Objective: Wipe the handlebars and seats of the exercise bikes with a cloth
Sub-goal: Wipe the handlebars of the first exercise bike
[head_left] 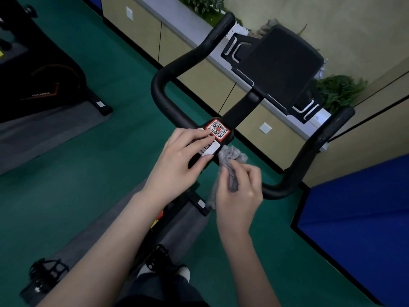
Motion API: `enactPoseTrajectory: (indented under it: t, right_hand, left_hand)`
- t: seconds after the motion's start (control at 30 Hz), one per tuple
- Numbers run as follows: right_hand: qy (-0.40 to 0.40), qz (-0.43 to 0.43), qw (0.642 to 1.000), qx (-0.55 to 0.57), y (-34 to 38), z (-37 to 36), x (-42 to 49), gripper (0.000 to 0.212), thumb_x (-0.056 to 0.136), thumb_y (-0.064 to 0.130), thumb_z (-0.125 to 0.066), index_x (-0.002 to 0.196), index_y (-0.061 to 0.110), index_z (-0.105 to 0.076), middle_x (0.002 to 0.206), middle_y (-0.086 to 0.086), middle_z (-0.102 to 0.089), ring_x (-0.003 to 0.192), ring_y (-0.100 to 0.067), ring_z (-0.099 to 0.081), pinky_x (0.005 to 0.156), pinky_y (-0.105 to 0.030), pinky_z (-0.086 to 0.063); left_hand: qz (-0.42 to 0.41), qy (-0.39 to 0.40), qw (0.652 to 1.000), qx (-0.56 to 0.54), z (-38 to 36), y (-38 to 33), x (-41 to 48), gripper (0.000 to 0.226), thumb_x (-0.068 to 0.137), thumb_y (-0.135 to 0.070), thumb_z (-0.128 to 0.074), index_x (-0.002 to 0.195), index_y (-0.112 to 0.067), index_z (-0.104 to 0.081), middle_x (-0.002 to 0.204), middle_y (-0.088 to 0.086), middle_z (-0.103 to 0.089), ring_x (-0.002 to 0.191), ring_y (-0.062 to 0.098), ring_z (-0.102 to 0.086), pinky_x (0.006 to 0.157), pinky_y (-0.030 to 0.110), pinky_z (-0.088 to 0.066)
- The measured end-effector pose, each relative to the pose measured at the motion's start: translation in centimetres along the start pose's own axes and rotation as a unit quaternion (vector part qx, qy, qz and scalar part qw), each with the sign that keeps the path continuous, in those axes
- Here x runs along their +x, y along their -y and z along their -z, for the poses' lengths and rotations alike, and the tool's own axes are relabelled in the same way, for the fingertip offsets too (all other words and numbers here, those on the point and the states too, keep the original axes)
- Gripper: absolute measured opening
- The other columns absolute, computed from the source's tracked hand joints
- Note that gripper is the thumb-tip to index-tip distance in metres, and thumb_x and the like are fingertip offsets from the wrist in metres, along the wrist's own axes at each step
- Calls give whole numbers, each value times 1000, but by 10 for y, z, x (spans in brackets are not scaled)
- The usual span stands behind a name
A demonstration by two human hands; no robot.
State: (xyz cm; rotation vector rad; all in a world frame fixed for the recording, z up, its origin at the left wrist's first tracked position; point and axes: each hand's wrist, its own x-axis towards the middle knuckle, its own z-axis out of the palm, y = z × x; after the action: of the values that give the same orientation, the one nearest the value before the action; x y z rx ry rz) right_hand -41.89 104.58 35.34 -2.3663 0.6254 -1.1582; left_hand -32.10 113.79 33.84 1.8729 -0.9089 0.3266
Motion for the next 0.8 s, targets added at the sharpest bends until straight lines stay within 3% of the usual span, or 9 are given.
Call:
enactPoseTrajectory:
  t: [0.17,0.3,0.53,0.67,0.8]
  right_hand:
    - [-26,-2,1000,2,2,-4,-2,16,76,-8,-72,92,-6,-71,82,-18,-59,81,-5,-50,78,6,-32]
    - [1,15,1000,2,5,-6,1,17,76,-7,-72,93,-6,-71,83,-18,-60,79,-11,-51,74,-6,-39]
    - [-34,-36,998,-29,-25,39,-8,19,77,-8,-72,96,-5,-71,87,-17,-59,85,2,-46,78,3,-39]
    - [17,-11,1000,-3,-10,31,4,18,77,-7,-73,95,-6,-71,85,-18,-59,81,-4,-48,78,6,-32]
    - [58,-7,998,-15,-13,41,13,17,78,-3,-73,95,-3,-72,91,-16,-59,82,-5,-46,80,-3,-33]
  left_hand:
    - [4,0,1000,9,0,-2,-1,33,86,-14,-68,118,-5,-65,121,4,-61,113,24,-51,99,40,-42]
    - [-3,5,1000,21,0,-2,0,33,87,-14,-68,118,-4,-65,122,5,-61,113,25,-52,99,40,-42]
    - [-17,32,997,72,-6,-11,4,44,82,-28,-71,121,-8,-63,126,6,-56,118,27,-46,98,45,-40]
    - [6,54,995,78,-13,-19,4,52,77,-29,-76,123,-10,-60,131,3,-52,125,23,-41,102,38,-32]
    - [9,58,995,82,-14,-17,1,55,76,-27,-77,126,-10,-59,133,4,-51,124,26,-43,105,42,-34]
